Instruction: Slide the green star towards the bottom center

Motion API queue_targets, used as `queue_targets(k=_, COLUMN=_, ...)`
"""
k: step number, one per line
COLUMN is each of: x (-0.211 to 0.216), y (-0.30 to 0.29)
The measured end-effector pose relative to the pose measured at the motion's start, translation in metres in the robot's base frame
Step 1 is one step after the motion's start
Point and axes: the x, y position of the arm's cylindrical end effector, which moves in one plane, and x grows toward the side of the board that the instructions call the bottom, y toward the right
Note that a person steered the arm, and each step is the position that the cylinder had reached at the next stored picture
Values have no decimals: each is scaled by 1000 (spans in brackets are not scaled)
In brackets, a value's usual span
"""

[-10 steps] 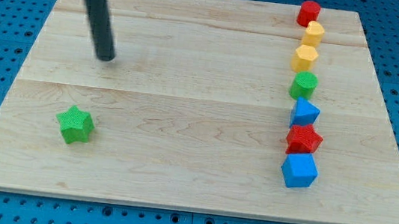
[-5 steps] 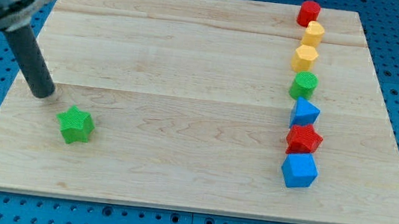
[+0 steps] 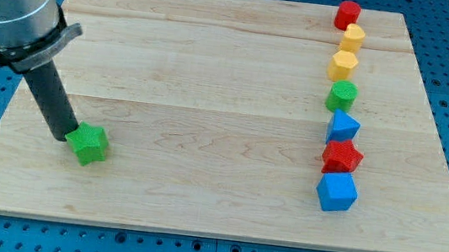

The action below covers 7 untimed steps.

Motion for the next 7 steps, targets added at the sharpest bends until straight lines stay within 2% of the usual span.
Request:
queue_targets(k=3, x=0, y=59)
queue_targets(k=7, x=0, y=103)
